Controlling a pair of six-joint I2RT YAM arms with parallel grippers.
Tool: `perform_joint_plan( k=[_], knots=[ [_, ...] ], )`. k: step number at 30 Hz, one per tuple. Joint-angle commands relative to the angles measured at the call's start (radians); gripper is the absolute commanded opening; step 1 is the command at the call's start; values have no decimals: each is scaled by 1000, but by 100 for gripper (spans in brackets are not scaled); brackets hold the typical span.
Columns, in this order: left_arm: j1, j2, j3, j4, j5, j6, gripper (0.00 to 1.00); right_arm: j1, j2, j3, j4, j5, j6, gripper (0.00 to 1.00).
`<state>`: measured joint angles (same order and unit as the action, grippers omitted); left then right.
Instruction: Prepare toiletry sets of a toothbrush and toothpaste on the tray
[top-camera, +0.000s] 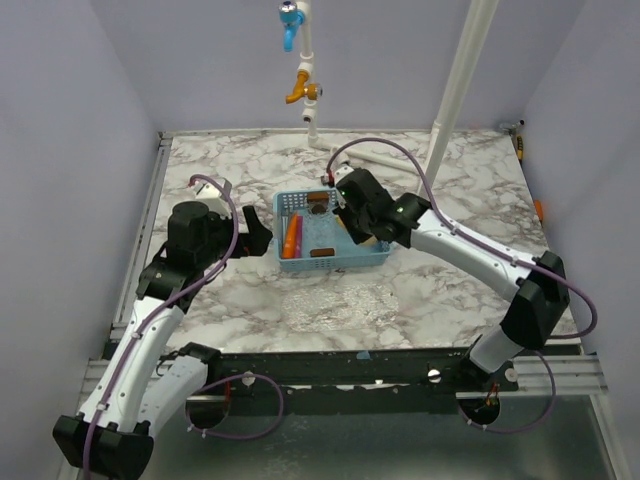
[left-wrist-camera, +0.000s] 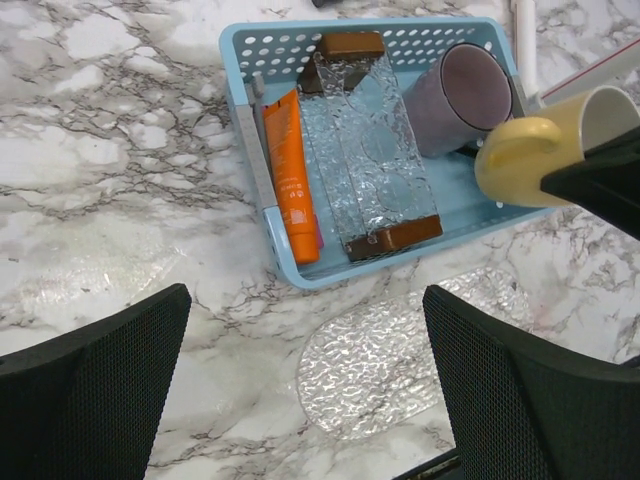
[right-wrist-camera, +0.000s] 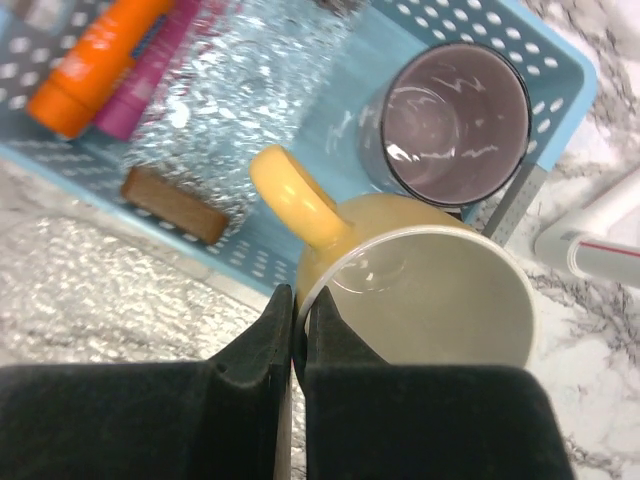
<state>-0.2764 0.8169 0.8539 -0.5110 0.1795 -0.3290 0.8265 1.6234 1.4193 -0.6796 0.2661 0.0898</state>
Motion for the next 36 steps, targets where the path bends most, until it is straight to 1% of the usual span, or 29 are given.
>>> perform_joint_plan(
  k=[1, 5, 9, 13, 16, 20, 25, 36],
  knots=[
    [-3, -30, -1, -7, -101, -5, 99, 69, -86, 54, -9, -99, -121, 0],
    [-3, -39, 3, -24, -171, -11, 99, 163, -98, 82, -32, -112, -168, 1],
    [-3, -47, 5, -45, -283, -33, 99, 244, -75, 116, -68, -151, -184, 0],
    [-2, -51, 7, -67, -376, -53, 99, 323, -64, 102, -45, -166, -183, 1],
    [-2, -48, 10, -80, -432, -72, 99, 348, -56, 85, -21, -192, -181, 0],
    [-3, -35, 17, -103, -491, -95, 99, 380, -23, 82, -32, -222, -182, 1],
    [0, -26, 23, -121, -540, -114, 99, 424, 16, 74, -20, -249, -173, 1],
    [14, 4, 40, -173, -646, -152, 99, 459, 67, 14, 102, -258, -134, 0]
  ],
)
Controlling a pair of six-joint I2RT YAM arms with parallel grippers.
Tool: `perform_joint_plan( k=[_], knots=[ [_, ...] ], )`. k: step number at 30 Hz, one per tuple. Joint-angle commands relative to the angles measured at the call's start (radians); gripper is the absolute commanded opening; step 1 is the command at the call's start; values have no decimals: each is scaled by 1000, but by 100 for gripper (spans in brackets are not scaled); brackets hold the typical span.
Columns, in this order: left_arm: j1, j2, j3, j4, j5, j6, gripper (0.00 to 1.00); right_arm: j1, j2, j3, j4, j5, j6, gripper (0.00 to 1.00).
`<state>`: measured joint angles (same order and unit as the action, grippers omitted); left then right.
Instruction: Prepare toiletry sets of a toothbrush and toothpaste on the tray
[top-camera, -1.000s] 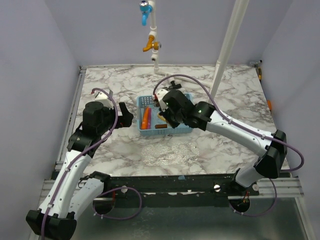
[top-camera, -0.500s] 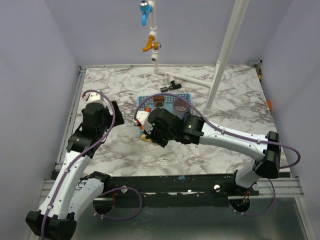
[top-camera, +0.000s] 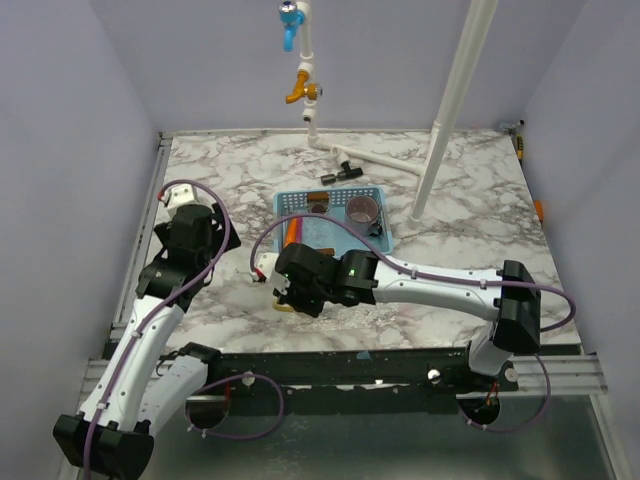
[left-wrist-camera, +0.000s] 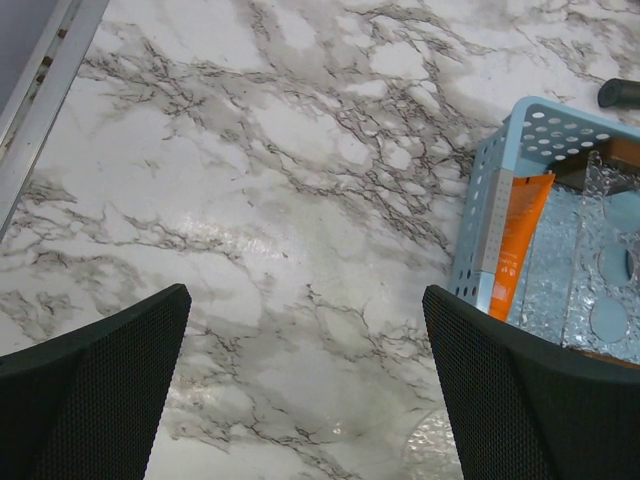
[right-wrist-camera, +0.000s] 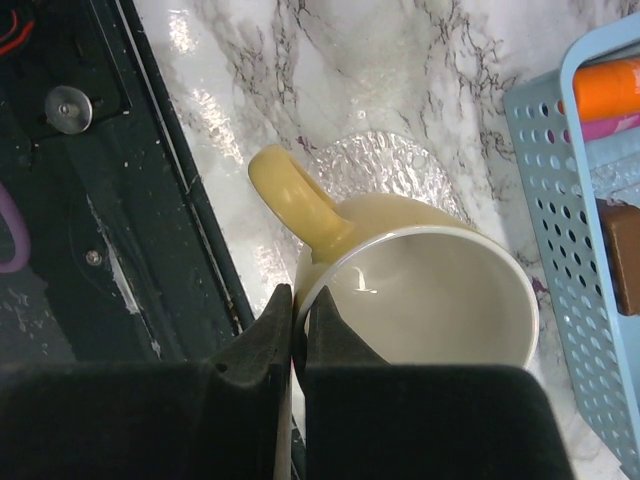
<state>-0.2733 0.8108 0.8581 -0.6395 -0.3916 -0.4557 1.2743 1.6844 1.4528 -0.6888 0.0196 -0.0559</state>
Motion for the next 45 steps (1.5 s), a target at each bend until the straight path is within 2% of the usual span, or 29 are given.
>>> perform_joint_plan(
  k=[1, 20, 37, 45],
  knots=[
    [13, 10, 35, -45, -76, -26, 99, 12, 11, -26, 120, -12, 13, 1],
    [19, -5, 33, -60, -128, -54, 99, 24, 70, -86, 224, 42, 24, 1],
    [20, -15, 29, -54, -121, -55, 99, 27, 123, -75, 210, 89, 24, 1],
    [20, -14, 29, -52, -116, -54, 99, 28, 127, -68, 204, 91, 29, 18]
  ],
)
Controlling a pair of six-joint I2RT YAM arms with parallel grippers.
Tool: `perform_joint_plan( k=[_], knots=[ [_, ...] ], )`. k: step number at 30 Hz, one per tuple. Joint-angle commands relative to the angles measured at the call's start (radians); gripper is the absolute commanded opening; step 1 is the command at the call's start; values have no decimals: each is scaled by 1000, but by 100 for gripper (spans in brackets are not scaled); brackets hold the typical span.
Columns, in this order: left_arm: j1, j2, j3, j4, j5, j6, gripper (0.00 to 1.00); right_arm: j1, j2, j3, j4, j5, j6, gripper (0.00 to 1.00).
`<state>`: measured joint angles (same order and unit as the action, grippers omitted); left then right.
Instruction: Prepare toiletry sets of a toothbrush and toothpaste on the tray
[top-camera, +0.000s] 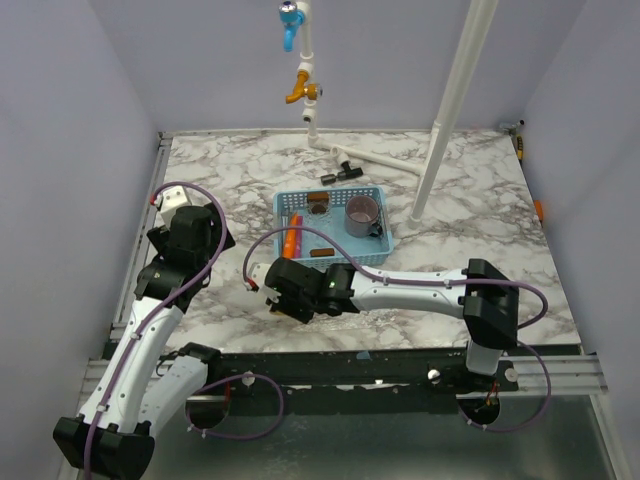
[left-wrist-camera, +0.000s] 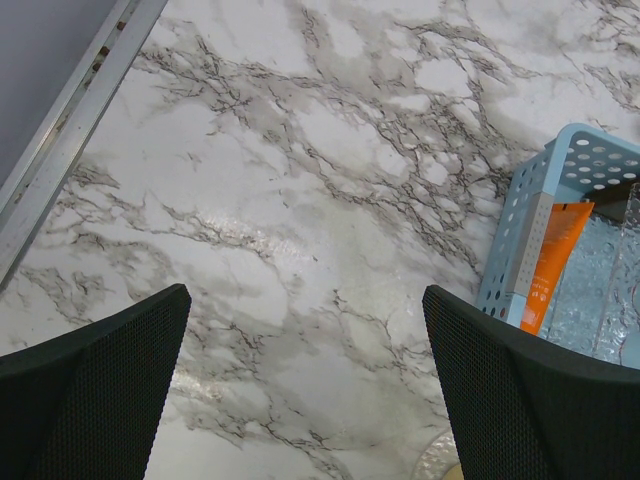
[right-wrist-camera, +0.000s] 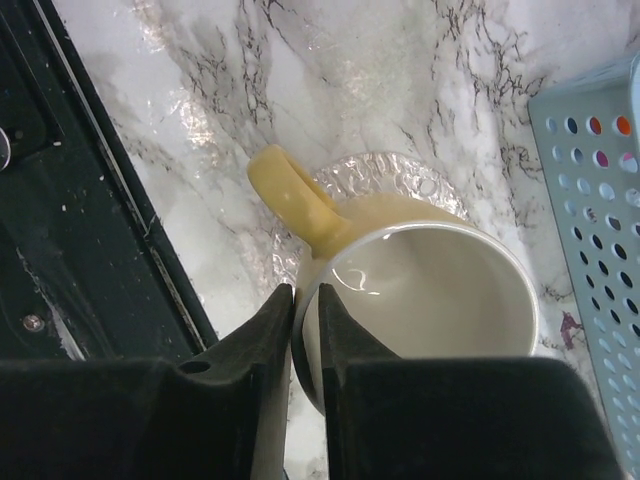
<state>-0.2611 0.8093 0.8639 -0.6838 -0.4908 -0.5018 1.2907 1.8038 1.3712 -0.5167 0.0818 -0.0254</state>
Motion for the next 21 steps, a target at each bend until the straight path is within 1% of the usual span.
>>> perform_joint_plan(
  k=[1, 3, 6, 9, 13, 18, 21],
  knots=[
    [8, -11, 23, -8, -17, -7, 99, 11, 7, 15, 31, 29, -1, 20],
    [8, -12, 23, -8, -16, -7, 99, 11, 1, 20, 28, 29, 1, 24],
    [8, -10, 23, -7, -15, -8, 99, 12, -24, 31, 20, 28, 6, 35],
    [10, -7, 23, -6, -12, -6, 99, 12, -60, 47, 1, 43, 10, 41],
    [10, -3, 23, -3, -1, -2, 99, 9, -131, 50, -26, 112, 14, 47],
    [11, 0, 23, 0, 6, 0, 99, 6, -188, 64, -78, 210, 9, 49],
    [11, -1, 21, 4, 16, 0, 99, -21, -208, 72, -105, 246, 21, 50]
  ],
)
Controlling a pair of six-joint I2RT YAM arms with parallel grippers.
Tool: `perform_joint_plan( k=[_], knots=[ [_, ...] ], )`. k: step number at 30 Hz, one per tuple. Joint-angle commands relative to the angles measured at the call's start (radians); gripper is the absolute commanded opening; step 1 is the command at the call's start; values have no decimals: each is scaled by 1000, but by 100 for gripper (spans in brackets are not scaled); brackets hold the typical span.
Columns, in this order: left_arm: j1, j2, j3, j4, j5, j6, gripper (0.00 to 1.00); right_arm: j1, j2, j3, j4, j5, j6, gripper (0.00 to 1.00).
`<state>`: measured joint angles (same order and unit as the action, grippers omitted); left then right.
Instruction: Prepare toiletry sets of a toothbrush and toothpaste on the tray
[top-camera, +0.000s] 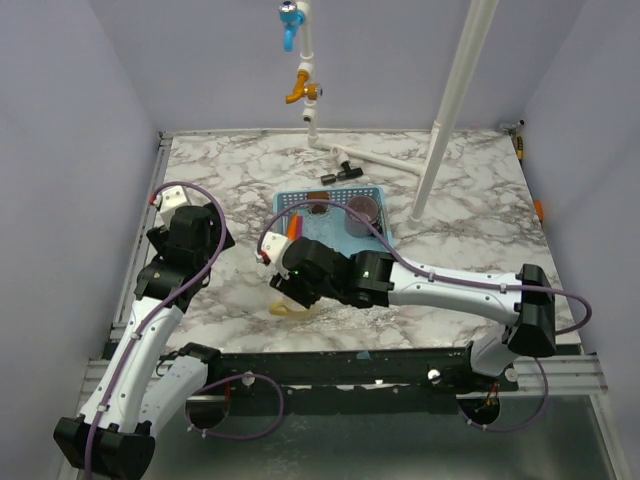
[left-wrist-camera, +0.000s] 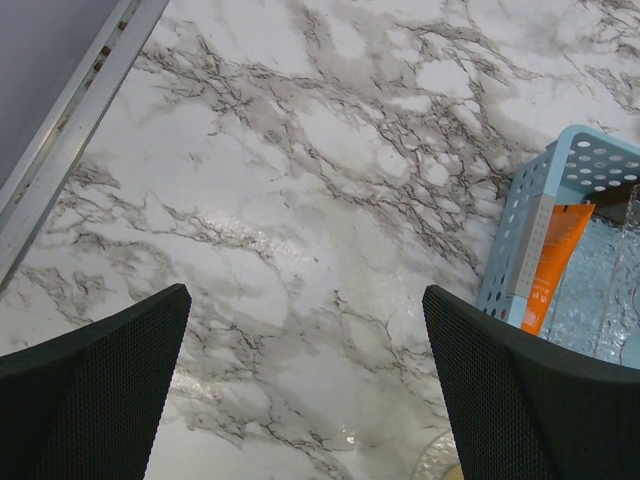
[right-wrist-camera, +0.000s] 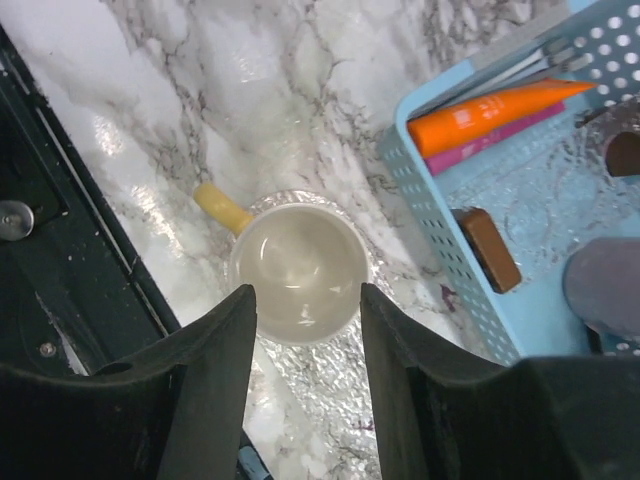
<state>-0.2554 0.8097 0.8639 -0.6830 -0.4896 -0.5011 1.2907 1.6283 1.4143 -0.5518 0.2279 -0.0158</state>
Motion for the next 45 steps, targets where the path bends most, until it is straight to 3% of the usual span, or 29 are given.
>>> perform_joint_plan(
  k=[1, 9, 14, 20, 33, 45],
  knots=[
    [5, -1, 20, 4, 16, -1, 99, -37, -39, 30, -75, 110, 13, 50],
    [5, 0, 20, 7, 30, 3, 99, -191, -37, 84, -126, 136, 49, 51],
    [6, 0, 17, 12, 42, 5, 99, -343, 20, 144, -145, 87, 103, 50],
    [5, -1, 15, 16, 51, 10, 99, -441, 130, 232, -158, 89, 174, 50],
    [5, 4, 17, 20, 61, 16, 99, -564, 344, 347, -160, 118, 280, 50],
    [7, 6, 18, 23, 68, 21, 99, -597, 425, 342, -122, 89, 310, 47]
  ],
)
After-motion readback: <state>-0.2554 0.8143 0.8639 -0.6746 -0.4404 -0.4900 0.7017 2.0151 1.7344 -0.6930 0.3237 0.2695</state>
